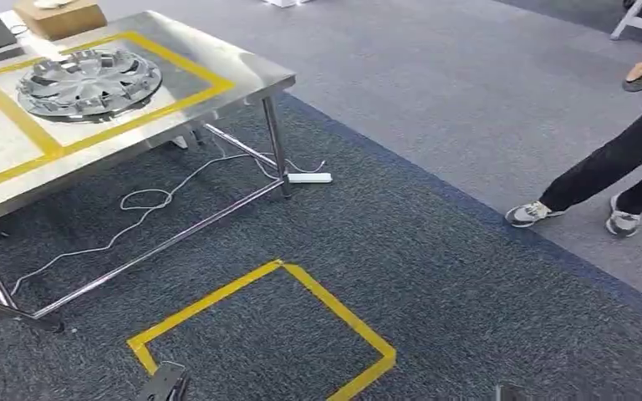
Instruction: Take the parts from the cabinet and place them on the table.
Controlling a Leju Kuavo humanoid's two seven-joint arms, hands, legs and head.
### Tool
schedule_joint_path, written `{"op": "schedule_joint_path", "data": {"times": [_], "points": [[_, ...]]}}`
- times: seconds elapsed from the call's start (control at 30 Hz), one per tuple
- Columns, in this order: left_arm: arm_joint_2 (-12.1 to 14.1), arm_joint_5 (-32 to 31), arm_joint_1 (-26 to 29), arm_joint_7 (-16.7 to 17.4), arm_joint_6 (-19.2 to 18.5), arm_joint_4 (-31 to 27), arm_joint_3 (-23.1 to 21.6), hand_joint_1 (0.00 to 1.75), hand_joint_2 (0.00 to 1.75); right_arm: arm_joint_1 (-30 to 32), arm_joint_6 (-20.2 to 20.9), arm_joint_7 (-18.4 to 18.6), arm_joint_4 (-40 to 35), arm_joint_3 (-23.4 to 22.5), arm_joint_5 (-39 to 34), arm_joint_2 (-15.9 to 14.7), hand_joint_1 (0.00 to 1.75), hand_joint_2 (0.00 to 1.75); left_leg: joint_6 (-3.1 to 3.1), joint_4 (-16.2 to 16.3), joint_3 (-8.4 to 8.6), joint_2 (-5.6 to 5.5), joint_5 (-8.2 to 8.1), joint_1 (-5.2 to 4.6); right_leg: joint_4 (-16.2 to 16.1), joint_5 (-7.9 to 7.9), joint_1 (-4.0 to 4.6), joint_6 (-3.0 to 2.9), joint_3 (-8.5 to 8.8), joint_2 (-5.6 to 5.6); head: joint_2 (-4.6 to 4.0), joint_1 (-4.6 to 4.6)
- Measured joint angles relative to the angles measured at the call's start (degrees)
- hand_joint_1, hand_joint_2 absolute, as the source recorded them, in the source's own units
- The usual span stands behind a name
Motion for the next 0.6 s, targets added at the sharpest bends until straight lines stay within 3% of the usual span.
{"op": "schedule_joint_path", "data": {"times": [0.07, 0.1, 0.13, 0.17, 0.23, 0.27, 0.3, 0.33, 0.37, 0.4, 0.43, 0.47, 0.5, 0.57, 0.6], "points": [[-0.11, 0.09, -0.12, 1.49, 0.11, 0.0, 0.04, 0.0, 0.0, 0.22, -0.2, 0.0, 0.0, 0.24, 0.48, 0.02, 0.0, 0.0, 0.41, -0.19, 0.14, 0.75, 0.26, -0.2, -0.5, 0.41, -0.25, 0.81, -0.19, 1.05, 0.0, -0.04], [-0.24, 0.09, 0.15, 2.28, 0.22, 0.0, 0.07, 0.0, 0.0, 0.39, -0.28, -0.07, 0.0, 0.22, 0.44, 0.0, 0.0, 0.0, 0.8, -0.92, 0.33, 1.68, 0.86, 0.37, -0.16, 0.31, -0.25, 0.93, -0.64, 0.65, 0.0, -0.15], [-0.22, 0.02, 0.5, 2.76, 0.44, 0.0, 0.09, 0.0, 0.0, 0.55, -0.44, -0.2, 0.0, 0.2, 0.35, 0.02, 0.0, 0.0, 1.06, -1.01, 0.28, 2.01, 0.98, 0.31, 1.66, -1.23, 0.08, 1.15, -1.45, -2.34, 0.0, 0.28], [-0.17, -0.15, 1.0, 3.13, 0.55, 0.0, 0.09, 0.0, 0.0, 0.52, -0.52, -0.28, 0.02, 0.2, 0.31, 0.06, 0.0, 0.0, 1.29, -1.01, 0.32, 2.66, 1.0, 0.31, 5.32, -3.64, 0.01, 1.48, -3.08, -4.1, 0.0, 0.99], [-0.05, -0.22, 2.05, 3.46, 0.57, 0.0, 0.11, 0.0, 0.0, 0.53, -0.5, -0.37, 0.04, 0.22, 0.29, 0.17, 0.0, 0.0, 1.38, -1.0, 0.17, 4.18, 0.96, 0.27, 14.66, -7.89, -0.12, 2.0, -7.2, -5.4, 0.0, 1.07], [-0.02, -0.24, 2.32, 3.56, 0.57, 0.02, 0.11, 0.0, 0.0, 0.68, -0.5, -0.37, 0.07, 0.2, 0.29, 0.17, 0.0, 0.0, 1.38, -0.99, 0.14, 4.82, 0.96, 0.27, 17.21, -8.52, -0.25, 2.25, -8.24, -5.58, 0.0, 1.05], [-0.04, -0.26, 2.41, 3.56, 0.57, 0.0, 0.11, 0.0, 0.0, 0.8, -0.5, -0.39, 0.07, 0.2, 0.29, 0.17, 0.0, 0.0, 1.35, -0.98, 0.11, 5.35, 0.95, 0.33, 16.68, -7.85, -0.37, 2.45, -7.81, -5.64, 0.0, 1.05], [-0.04, -0.26, 2.41, 3.59, 0.57, 0.02, 0.11, 0.0, 0.0, 0.92, -0.5, -0.39, 0.07, 0.18, 0.24, 0.17, 0.0, 0.0, 1.15, -0.95, 0.15, 5.77, 0.92, 0.43, 13.93, -6.2, -0.53, 2.64, -6.07, -5.79, 0.0, 1.11], [-0.07, -0.26, 2.41, 3.59, 0.57, 0.02, 0.11, 0.0, 0.0, 0.95, -0.5, -0.37, 0.07, 0.18, 0.27, 0.15, 0.0, 0.0, 0.81, -0.86, 0.25, 6.35, 0.81, 0.6, 8.89, -3.92, -0.74, 2.87, -3.14, -6.39, 0.0, 1.05], [-0.07, -0.37, 2.4, 4.11, 0.82, 0.0, 0.11, 0.0, 0.0, 0.84, -0.5, -0.26, 0.04, 0.18, 0.24, 0.15, 0.0, 0.0, 0.35, -0.65, 0.37, 6.86, 0.63, 0.8, 3.26, -1.92, -0.94, 3.18, 0.25, -7.83, 0.0, 1.09], [0.1, -0.48, 2.42, 5.24, 1.46, 0.0, 0.11, 0.0, 0.0, 0.6, -0.52, 0.31, 0.07, 0.18, 0.22, 0.2, 0.0, 0.0, -0.29, -0.29, 0.36, 7.3, 0.34, 0.34, 0.44, -2.48, -0.8, 3.37, 1.5, -9.95, 0.0, 1.16], [0.22, -0.7, 2.6, 6.53, 2.14, 0.02, 0.13, 0.0, 0.0, 0.36, -0.74, 1.33, 0.09, 0.18, 0.13, 0.52, 0.0, 0.0, -0.73, 0.06, 0.21, 7.53, -0.04, 0.27, 0.41, -1.97, -0.92, 2.09, 1.92, -9.03, 0.0, 1.14], [0.28, -0.87, 2.74, 7.28, 2.56, 0.02, 0.15, 0.0, 0.0, 0.41, -1.29, 2.19, 0.11, 0.18, -0.02, 0.54, 0.0, 0.0, -0.97, -0.08, 0.38, 7.93, 0.13, 0.22, 0.56, -2.01, -0.79, 1.34, 1.7, -8.23, 0.0, 0.65], [0.26, -1.53, 3.26, 7.65, 1.7, 0.02, 0.15, 0.0, 0.0, 0.86, -2.98, 4.35, 0.15, 0.13, -0.15, 0.54, 0.0, 0.0, -1.4, -0.36, 0.69, 8.77, 0.36, 0.46, 0.63, -1.84, -0.56, 0.58, 1.3, -7.29, 0.0, 0.72], [0.22, -2.48, 3.55, 7.54, 0.88, 0.02, 0.09, 0.0, 0.0, 1.1, -4.06, 5.74, 0.15, -0.02, -0.19, 0.54, 0.0, 0.0, -1.75, -0.19, 0.64, 8.53, -0.12, 0.63, 0.46, -1.57, -0.73, 0.02, 1.33, -6.81, 0.0, 0.65]]}}
